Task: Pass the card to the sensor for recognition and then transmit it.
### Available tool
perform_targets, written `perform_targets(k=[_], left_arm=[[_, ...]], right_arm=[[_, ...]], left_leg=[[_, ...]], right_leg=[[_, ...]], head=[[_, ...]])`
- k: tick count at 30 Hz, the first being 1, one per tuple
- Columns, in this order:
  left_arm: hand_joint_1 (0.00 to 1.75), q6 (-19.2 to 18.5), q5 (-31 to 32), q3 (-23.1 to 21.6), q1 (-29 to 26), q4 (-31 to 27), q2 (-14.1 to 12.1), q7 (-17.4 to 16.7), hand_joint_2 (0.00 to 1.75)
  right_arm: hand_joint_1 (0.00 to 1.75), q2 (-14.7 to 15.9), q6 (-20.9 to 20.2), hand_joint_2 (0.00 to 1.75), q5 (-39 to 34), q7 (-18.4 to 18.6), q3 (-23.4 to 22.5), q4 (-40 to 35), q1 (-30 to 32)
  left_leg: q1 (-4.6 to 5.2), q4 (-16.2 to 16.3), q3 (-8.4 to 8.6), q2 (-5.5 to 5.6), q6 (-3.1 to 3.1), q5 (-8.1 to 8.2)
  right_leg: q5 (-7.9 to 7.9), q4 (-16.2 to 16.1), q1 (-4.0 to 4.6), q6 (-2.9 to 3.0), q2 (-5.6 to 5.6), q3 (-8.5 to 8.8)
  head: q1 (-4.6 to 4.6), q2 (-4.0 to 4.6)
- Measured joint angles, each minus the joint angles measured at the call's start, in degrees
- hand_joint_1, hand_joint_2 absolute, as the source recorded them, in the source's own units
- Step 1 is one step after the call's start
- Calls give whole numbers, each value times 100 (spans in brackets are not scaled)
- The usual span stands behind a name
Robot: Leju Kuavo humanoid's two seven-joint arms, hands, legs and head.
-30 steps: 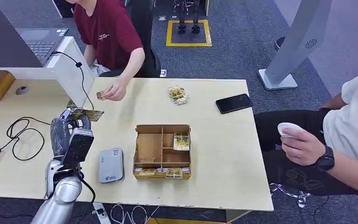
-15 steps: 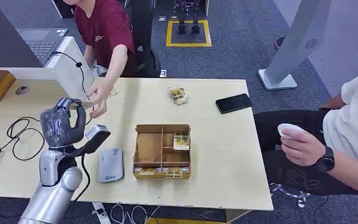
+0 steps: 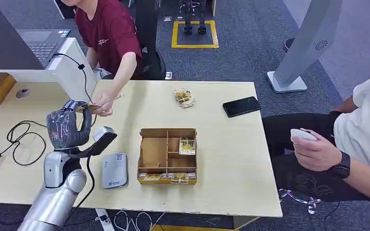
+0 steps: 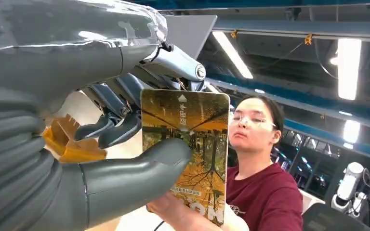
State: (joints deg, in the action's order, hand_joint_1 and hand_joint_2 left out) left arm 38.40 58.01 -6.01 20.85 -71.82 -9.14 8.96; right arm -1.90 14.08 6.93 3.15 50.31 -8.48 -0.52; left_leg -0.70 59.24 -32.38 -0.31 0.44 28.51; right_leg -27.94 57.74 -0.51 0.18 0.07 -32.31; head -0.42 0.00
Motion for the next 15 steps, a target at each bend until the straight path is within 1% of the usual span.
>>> perform_targets(k=[3, 6, 7, 10, 15], left_arm=[[0, 0, -100, -9, 25, 43, 0, 22, 175], [0, -64, -464, -24, 32, 76, 2, 81, 175], [0, -140, -678, -28, 34, 76, 11, 96, 175], [0, -526, -1378, -28, 41, 76, 68, 144, 175], [0, -953, -2094, -28, 2, -62, 140, 267, 175]], right_arm=[[0, 2, 0, 175, 0, 6, 0, 0, 0], [0, 2, 2, 175, -18, 20, 0, 0, 0], [0, 2, 11, 175, -26, 22, -2, 0, 0], [0, 2, 35, 175, -37, 37, -2, 0, 1], [0, 2, 92, 175, -96, 35, -2, 0, 13]], left_leg=[[0, 0, 0, 0, 0, 0], [0, 0, 0, 0, 0, 0], [0, 0, 0, 0, 0, 0], [0, 0, 0, 1, 0, 0], [0, 0, -1, -1, 0, 0]], right_leg=[[0, 0, 0, 0, 0, 0], [0, 0, 0, 0, 0, -1], [0, 0, 0, 0, 0, -1], [0, 0, 0, 0, 0, 0], [1, 0, 0, 1, 0, 0]], head=[[0, 0], [0, 0], [0, 0], [0, 0], [0, 0]])
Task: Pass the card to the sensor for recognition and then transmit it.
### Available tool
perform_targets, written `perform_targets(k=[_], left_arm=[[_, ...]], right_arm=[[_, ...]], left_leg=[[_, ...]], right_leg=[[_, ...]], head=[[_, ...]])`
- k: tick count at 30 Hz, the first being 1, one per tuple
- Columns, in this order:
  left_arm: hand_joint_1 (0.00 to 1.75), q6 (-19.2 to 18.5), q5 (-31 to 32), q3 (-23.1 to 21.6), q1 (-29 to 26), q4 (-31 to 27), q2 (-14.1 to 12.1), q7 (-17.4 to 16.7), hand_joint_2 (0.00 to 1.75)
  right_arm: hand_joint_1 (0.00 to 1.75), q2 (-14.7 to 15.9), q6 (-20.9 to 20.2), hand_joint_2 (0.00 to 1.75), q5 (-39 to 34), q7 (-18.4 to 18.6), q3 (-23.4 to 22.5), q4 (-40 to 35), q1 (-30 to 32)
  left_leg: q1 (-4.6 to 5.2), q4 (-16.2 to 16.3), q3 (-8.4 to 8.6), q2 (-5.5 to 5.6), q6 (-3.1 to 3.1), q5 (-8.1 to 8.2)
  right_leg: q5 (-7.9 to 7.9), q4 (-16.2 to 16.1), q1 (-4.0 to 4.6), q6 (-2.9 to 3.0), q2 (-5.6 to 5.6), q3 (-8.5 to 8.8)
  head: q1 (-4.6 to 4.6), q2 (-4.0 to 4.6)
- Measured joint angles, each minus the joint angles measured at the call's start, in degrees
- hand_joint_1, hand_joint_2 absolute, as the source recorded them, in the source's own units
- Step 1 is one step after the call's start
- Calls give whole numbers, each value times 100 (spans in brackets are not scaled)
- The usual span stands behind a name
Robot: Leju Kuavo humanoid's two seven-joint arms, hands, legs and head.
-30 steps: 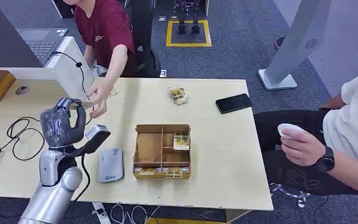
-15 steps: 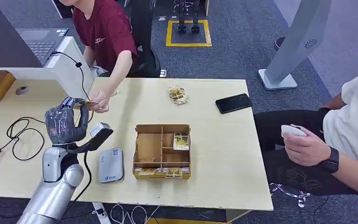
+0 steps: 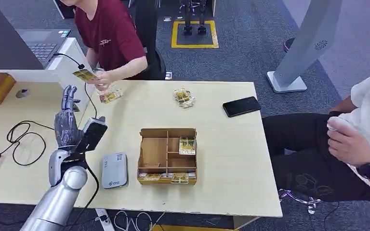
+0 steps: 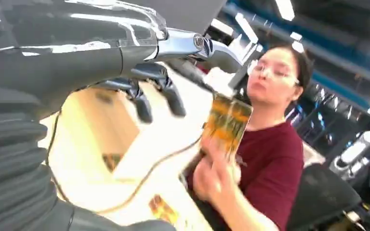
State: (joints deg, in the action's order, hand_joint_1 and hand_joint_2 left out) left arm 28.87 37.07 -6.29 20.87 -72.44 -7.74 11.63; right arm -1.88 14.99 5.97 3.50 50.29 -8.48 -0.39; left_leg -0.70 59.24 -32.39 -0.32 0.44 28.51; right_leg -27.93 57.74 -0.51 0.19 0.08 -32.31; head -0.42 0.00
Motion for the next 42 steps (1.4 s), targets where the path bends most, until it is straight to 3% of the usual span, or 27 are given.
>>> perform_targets(k=[3, 7, 11, 17, 24, 31, 39, 42], left_arm=[[0, -129, 136, -123, -239, -354, 2, 182, 175], [0, -325, 1070, -689, -804, -977, -83, 472, 175], [0, -290, 1434, -1376, -1300, -1457, -238, 415, 175], [0, -607, 1702, -1865, -1504, -1788, -525, 496, 175], [0, -533, 2038, -2479, -1893, -2170, -772, 457, 175], [0, 109, 3174, -2830, -1974, -2083, -846, -164, 175], [0, 202, 3338, -2881, -1967, -1634, -809, -468, 175], [0, 267, 3709, -2881, -1923, -1387, -759, -732, 175]], right_arm=[[0, 0, 9, 175, -42, -24, -4, 0, 16], [0, 0, 17, 175, -94, -74, -20, 9, 32], [0, 0, 17, 175, -129, -111, -28, 20, 42], [0, -2, 41, 175, -149, -129, -37, 39, 44], [0, -26, 44, 175, -225, -142, -66, 83, 46], [0, -48, 15, 175, -212, -144, -68, 129, 41], [0, -52, 15, 175, -206, -70, -68, 131, 38], [0, -55, 6, 175, -147, -59, -68, 129, 36]], left_leg=[[0, 0, 0, 0, 0, 1], [1, 0, -3, 0, -1, 4], [1, -1, -8, 0, -4, 7], [0, -1, -6, 1, 2, 2], [0, -1, -6, 2, 3, 2], [0, -1, -6, 3, 2, 2], [0, -1, -5, 3, 3, 1], [0, -1, -6, 3, 3, 1]], right_leg=[[-1, 0, 0, 0, 1, 0], [-4, -1, 0, -3, 0, -1], [-5, -3, 0, -4, 0, -7], [-2, 3, 0, -1, -2, -5], [-3, 5, 0, -1, -1, -7], [-3, 4, 0, -1, -3, -6], [-2, 5, 0, 0, -3, -6], [-2, 5, 0, 0, -3, -6]], head=[[0, 0], [0, 0], [2, 0], [-2, 0], [0, 0], [0, 2], [0, 0], [0, 0]])
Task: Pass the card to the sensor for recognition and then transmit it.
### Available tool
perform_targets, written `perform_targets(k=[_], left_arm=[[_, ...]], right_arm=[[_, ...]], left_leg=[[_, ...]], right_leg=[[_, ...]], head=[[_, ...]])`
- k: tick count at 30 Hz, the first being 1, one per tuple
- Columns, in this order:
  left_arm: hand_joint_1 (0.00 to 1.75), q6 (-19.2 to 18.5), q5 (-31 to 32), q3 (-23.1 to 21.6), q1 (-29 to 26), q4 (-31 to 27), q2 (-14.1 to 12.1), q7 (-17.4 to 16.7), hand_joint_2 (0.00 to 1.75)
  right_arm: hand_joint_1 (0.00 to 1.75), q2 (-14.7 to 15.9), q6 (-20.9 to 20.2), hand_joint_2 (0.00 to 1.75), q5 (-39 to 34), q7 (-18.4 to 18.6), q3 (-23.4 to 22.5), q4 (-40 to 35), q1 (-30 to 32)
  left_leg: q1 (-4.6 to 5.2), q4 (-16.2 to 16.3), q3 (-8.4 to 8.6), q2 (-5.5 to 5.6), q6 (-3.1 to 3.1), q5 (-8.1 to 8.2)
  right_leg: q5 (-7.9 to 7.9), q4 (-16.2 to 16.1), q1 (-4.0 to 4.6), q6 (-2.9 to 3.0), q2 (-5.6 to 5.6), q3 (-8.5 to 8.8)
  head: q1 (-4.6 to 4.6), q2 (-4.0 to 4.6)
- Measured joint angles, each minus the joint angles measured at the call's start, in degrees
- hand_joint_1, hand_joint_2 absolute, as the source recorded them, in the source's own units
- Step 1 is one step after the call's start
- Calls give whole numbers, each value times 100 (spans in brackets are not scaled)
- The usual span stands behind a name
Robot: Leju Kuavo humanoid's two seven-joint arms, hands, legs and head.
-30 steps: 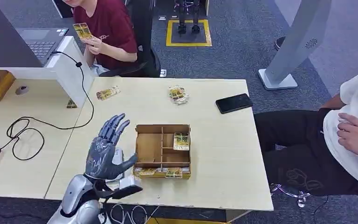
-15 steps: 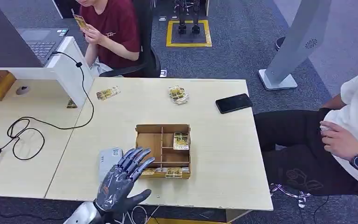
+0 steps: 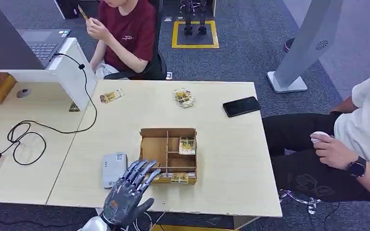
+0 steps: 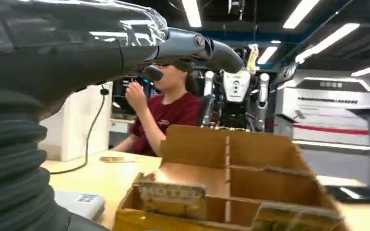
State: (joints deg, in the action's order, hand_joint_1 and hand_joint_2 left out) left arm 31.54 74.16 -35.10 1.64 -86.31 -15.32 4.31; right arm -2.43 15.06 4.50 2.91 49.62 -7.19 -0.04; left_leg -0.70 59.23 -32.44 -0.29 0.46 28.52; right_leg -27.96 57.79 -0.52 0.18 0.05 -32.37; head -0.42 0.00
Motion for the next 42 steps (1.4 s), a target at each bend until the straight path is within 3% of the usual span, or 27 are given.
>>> perform_targets(k=[10, 23, 42], left_arm=[[0, 75, 313, 53, 241, 747, 217, -418, 175], [0, 85, 125, 236, 393, 1121, 455, -476, 175], [0, -31, -306, 533, 419, 1204, 645, -350, 175]], right_arm=[[0, 0, 20, 175, 37, 24, 13, -9, -4], [0, 0, 15, 175, 72, 81, 20, -26, -7], [0, 0, 11, 175, 55, 83, 20, -33, -7]], left_leg=[[0, 0, 0, 0, 0, 0], [0, 0, 0, 0, 0, 0], [0, 0, 0, 0, 0, 0]], right_leg=[[1, 0, 0, 1, 0, 0], [1, 0, 0, 1, 0, 0], [1, 0, 0, 1, 0, 0]], head=[[0, 0], [0, 0], [0, 0]])
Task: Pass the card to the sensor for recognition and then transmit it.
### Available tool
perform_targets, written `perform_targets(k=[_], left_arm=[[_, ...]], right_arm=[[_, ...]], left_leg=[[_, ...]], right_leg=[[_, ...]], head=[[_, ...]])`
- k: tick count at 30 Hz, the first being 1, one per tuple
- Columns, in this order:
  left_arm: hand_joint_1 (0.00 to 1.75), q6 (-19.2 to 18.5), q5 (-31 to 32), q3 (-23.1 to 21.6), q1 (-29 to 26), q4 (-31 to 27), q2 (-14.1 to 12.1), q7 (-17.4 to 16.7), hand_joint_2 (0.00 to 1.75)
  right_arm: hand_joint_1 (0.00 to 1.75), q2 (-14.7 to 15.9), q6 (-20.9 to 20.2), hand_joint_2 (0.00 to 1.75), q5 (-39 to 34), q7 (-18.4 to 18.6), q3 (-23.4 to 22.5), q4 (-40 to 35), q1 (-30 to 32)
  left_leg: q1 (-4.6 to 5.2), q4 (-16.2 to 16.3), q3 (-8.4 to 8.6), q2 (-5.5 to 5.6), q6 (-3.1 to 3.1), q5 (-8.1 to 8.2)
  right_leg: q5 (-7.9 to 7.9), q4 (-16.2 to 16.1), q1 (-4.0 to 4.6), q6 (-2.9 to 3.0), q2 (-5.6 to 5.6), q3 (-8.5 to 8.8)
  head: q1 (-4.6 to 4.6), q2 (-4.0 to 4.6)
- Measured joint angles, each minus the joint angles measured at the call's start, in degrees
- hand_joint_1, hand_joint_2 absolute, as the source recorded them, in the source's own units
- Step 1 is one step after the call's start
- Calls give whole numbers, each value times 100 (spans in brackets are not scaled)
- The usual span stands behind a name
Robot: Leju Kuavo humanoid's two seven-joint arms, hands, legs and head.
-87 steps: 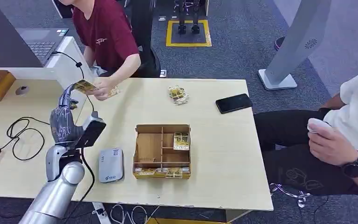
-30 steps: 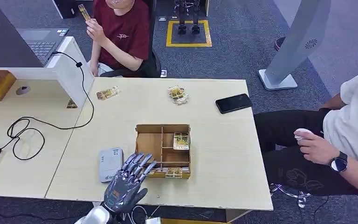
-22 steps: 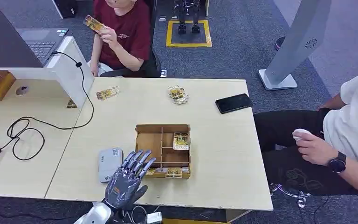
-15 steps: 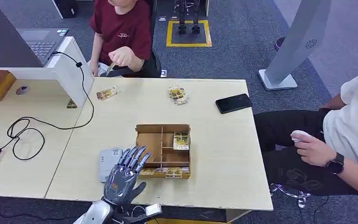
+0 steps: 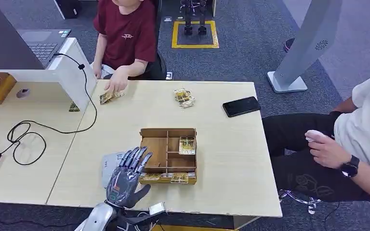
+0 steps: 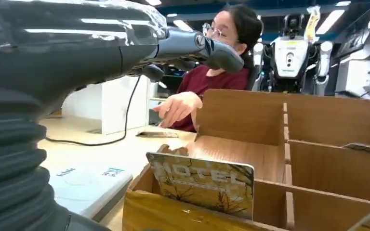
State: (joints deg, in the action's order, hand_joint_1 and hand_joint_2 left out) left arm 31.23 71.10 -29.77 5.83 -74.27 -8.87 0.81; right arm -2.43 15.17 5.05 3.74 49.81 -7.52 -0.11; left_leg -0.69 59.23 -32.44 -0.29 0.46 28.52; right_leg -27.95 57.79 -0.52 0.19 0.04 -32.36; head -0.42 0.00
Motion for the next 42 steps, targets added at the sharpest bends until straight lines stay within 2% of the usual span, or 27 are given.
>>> perform_targets(k=[10, 22, 23, 24, 28, 42], left_arm=[[0, -177, -584, 26, -10, -57, 87, 413, 175], [0, -264, -699, 26, -10, -101, 175, 424, 175], [136, -297, -745, 26, -10, -101, 184, 431, 175], [175, -330, -796, 26, -10, -101, 188, 442, 175], [175, -546, -1044, 26, -10, -101, 216, 483, 175], [175, -647, -1178, 28, -11, -101, 221, 557, 175]], right_arm=[[0, -11, 17, 175, -22, 4, 0, -7, 1], [0, -13, 26, 175, -22, 13, 0, -15, 2], [0, -13, 26, 175, -22, 13, 0, -15, 3], [0, -13, 26, 175, -22, 13, 0, -15, 2], [0, -13, 63, 175, -17, 11, 0, -15, 3], [0, -13, 105, 175, -20, 2, 0, -15, 3]], left_leg=[[0, 0, 0, 0, 0, 0], [0, 0, 1, 0, 0, 0], [0, 0, 0, 0, 0, 0], [0, 0, 0, 0, 0, 0], [0, 0, -1, 0, 0, 0], [0, 0, 0, 0, 0, 0]], right_leg=[[0, 0, 0, 0, 0, 0], [0, 0, 0, 0, 0, 0], [0, 0, 0, 0, 0, 0], [0, 0, 0, 0, 0, 0], [0, 0, 0, 0, 0, 0], [0, 0, 0, 0, 0, 0]], head=[[0, 0], [0, 0], [0, 0], [0, 0], [0, 0], [0, 0]])
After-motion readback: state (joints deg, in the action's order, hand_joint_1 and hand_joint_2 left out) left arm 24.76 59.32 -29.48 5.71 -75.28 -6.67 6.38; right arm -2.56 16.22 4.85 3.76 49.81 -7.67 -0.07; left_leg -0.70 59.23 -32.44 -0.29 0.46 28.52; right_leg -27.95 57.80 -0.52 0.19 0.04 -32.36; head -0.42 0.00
